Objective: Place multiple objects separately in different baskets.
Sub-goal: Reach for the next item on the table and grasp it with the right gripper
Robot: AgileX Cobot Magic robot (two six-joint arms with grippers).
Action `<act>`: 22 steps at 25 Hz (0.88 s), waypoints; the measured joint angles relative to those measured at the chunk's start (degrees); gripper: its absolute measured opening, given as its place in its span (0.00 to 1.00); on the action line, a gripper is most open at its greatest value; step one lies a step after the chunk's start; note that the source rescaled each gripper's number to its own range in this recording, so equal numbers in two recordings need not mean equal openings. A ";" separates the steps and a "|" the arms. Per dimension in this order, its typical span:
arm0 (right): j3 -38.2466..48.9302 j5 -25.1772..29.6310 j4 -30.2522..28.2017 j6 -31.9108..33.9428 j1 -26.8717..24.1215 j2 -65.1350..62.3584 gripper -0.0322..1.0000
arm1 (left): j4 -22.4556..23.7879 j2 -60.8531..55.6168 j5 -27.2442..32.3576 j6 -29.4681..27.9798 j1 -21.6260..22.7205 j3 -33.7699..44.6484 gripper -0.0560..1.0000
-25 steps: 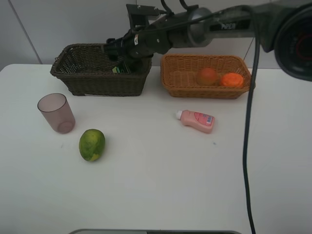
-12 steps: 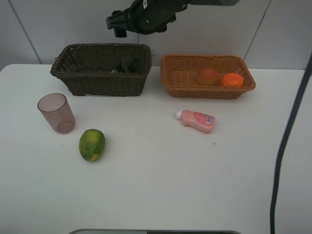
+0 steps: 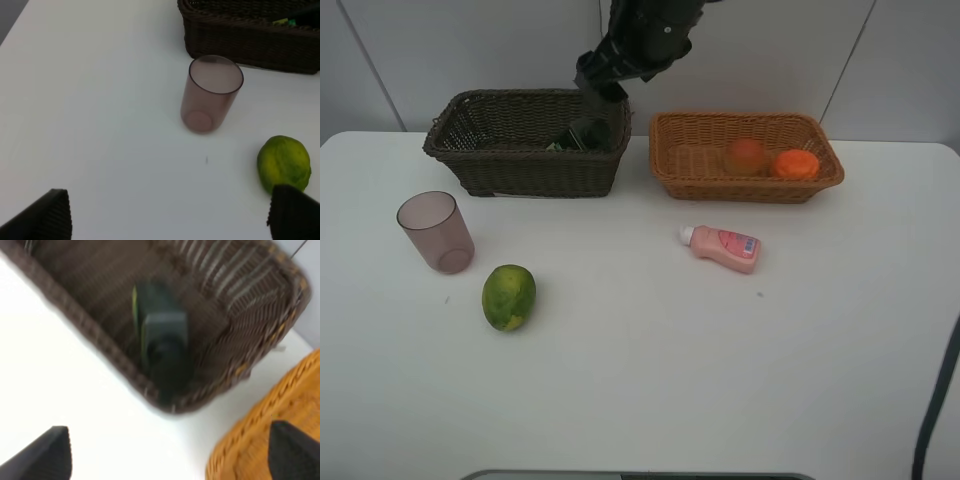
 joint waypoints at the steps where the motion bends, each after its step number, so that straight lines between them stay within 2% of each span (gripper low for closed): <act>1: 0.00 1.93 0.06 -2.14 0.00 -0.06 0.78 | 0.00 0.00 0.00 0.00 0.00 0.00 1.00; 5: 1.23 7.04 0.31 -9.86 -0.19 -0.17 0.78 | 0.00 0.00 0.00 0.00 0.00 0.00 1.00; 9: 6.06 8.46 0.31 -14.13 -1.03 -0.24 0.78 | 0.00 0.00 0.00 0.00 0.00 0.00 1.00; 12: 10.27 8.57 -0.50 -14.90 -1.38 -0.24 0.78 | 0.00 0.00 0.00 0.00 0.00 0.00 1.00; 14: 12.83 8.15 -1.30 -15.07 -1.49 -0.26 0.78 | 0.00 0.00 0.00 0.00 0.00 0.00 1.00; 17: 17.18 6.29 -2.66 -15.07 -1.58 -0.51 0.87 | 0.00 0.00 0.00 0.00 0.00 0.00 1.00; 22: 24.88 -0.24 -4.52 -15.07 -3.96 -2.23 0.94 | 0.00 0.00 0.00 0.00 0.00 0.00 1.00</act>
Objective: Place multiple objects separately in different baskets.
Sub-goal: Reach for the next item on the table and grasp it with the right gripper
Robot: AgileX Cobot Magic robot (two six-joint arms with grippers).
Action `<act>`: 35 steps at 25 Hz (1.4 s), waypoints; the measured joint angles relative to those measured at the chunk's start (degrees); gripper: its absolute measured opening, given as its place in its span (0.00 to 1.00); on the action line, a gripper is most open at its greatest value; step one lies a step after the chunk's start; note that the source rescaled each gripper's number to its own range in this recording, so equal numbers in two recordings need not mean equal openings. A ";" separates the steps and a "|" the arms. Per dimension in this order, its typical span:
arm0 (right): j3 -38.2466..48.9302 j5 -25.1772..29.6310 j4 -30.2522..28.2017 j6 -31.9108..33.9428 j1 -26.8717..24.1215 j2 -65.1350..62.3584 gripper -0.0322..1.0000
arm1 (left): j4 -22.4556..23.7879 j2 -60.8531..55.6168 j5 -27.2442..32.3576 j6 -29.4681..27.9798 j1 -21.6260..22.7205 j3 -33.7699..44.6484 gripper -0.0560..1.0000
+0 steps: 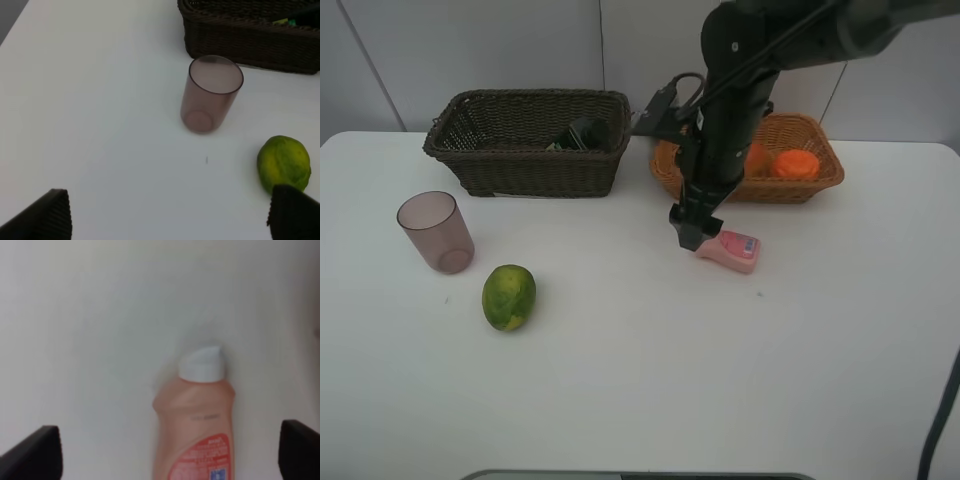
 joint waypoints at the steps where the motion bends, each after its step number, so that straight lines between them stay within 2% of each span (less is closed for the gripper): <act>1: 1.31 -1.01 -0.46 -0.07 -0.78 -0.29 0.95 | 0.00 0.00 0.00 0.00 0.00 0.00 1.00; 8: 9.03 -6.97 1.86 -7.54 -4.75 -0.83 0.95 | 0.00 0.00 0.00 0.00 0.00 0.00 1.00; 16: 10.39 -13.60 1.91 -8.66 -8.16 -0.71 0.95 | 0.00 0.00 0.00 0.00 0.00 0.00 1.00; 22: 10.39 -14.80 2.51 -9.88 -8.68 0.54 0.95 | 0.00 0.00 0.00 0.00 0.00 0.00 1.00; 29: 10.58 -16.69 6.91 -13.37 -8.68 2.01 0.95 | 0.00 0.00 0.00 0.00 0.00 0.00 1.00; 35: 11.75 -19.01 7.06 -13.48 -8.68 3.12 0.95 | 0.00 0.00 0.00 0.00 0.00 0.00 1.00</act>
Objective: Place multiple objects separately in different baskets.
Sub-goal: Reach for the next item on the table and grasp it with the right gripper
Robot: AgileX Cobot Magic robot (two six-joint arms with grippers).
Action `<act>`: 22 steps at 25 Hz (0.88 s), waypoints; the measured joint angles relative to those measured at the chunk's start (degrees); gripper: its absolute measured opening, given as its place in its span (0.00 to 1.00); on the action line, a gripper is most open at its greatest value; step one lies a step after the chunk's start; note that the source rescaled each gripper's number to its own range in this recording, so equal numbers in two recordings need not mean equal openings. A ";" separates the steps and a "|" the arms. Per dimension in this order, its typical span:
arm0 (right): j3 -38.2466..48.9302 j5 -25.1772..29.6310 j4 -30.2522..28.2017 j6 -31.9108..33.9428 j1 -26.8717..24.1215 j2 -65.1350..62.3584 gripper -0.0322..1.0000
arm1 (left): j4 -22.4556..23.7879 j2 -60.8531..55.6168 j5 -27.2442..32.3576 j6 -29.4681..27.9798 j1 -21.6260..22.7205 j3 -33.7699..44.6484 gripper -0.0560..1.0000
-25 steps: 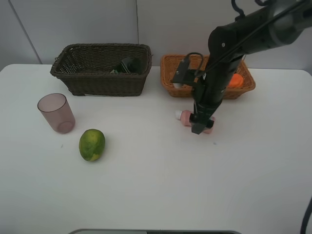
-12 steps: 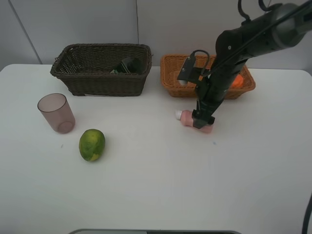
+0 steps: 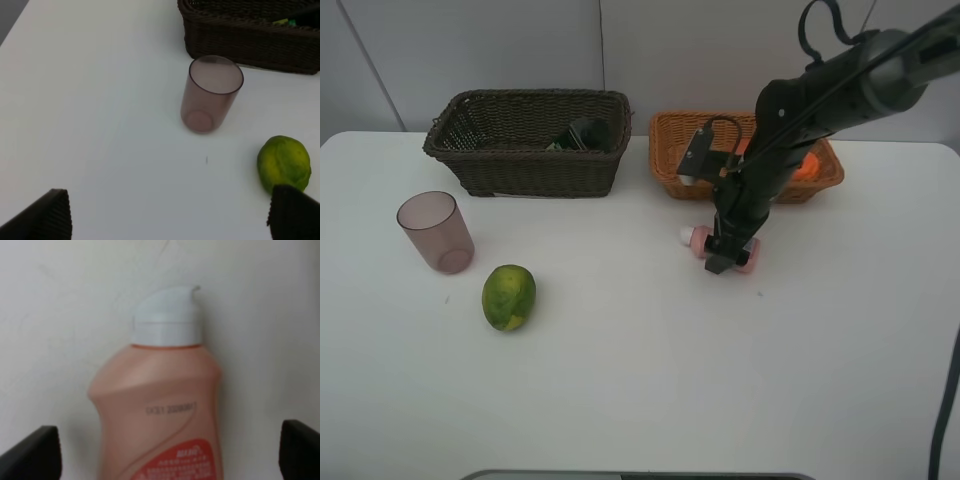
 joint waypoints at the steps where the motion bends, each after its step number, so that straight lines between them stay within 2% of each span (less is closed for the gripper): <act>1: 0.80 -0.83 0.00 0.00 0.00 0.00 0.95 | 0.00 0.00 0.00 0.00 0.00 0.00 1.00; 5: 3.33 -3.41 -0.22 0.00 0.00 -0.06 0.95 | 0.00 0.00 0.00 0.00 0.00 0.00 1.00; 11: 3.97 -4.40 -0.27 0.00 0.00 -0.37 0.95 | 0.00 0.00 0.00 0.00 0.00 0.00 1.00; 13: 3.97 -4.40 -0.27 0.00 0.00 -0.37 0.91 | 0.00 0.00 0.00 0.00 0.00 0.00 1.00; 15: 3.97 -4.69 -0.35 0.00 0.00 -0.37 0.76 | 0.00 0.00 0.00 0.00 0.00 0.00 1.00; 18: 3.97 -5.64 -1.49 0.00 0.00 -0.26 0.25 | 0.00 0.00 0.00 0.00 0.00 0.00 1.00; 22: 3.97 -5.69 -1.95 0.00 0.00 -0.11 0.28 | 0.00 0.00 0.00 -0.04 0.00 0.00 1.00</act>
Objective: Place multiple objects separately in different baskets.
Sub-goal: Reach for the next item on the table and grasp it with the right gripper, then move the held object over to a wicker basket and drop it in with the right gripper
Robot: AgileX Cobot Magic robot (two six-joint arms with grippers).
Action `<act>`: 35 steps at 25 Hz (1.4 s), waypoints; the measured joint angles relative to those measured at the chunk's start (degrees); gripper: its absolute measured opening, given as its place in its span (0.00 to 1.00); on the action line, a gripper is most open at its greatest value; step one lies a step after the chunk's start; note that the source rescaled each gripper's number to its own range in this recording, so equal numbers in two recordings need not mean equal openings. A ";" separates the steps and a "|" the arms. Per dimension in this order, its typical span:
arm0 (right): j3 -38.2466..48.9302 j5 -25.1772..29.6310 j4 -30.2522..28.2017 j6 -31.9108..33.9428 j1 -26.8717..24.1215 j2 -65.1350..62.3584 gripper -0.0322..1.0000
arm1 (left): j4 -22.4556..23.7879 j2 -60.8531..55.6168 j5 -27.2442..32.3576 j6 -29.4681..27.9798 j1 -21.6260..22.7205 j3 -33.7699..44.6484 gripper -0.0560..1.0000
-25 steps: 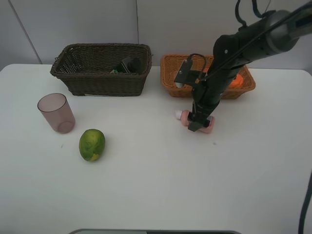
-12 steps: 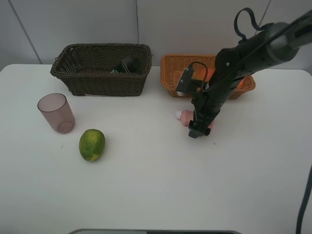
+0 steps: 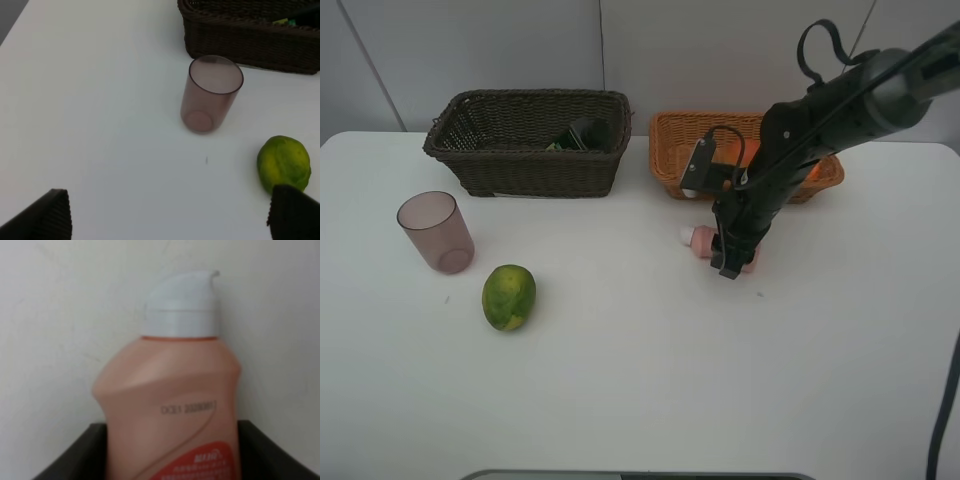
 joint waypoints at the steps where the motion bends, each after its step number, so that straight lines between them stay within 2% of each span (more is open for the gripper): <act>1: 0.00 0.00 -0.01 0.00 0.00 0.00 0.28 | 0.00 0.00 0.00 0.00 0.00 0.00 1.00; 14: 0.21 -0.06 -0.18 0.00 0.08 -0.51 0.28 | 0.00 0.00 0.00 0.00 0.00 0.00 1.00; 18: 0.56 1.50 -0.51 0.00 0.72 -3.53 0.28 | 0.00 0.00 0.00 0.00 0.00 0.00 1.00; 24: 0.51 5.81 -0.38 0.00 4.27 -9.15 0.28 | 0.00 0.00 0.00 0.00 0.00 0.00 1.00; 28: -2.03 10.14 3.89 0.00 6.08 -10.48 0.28 | 0.00 0.00 0.00 0.00 0.00 0.00 1.00; 35: -11.70 16.20 11.84 1.38 9.56 -10.60 0.28 | 0.00 0.00 0.00 0.00 0.00 0.00 1.00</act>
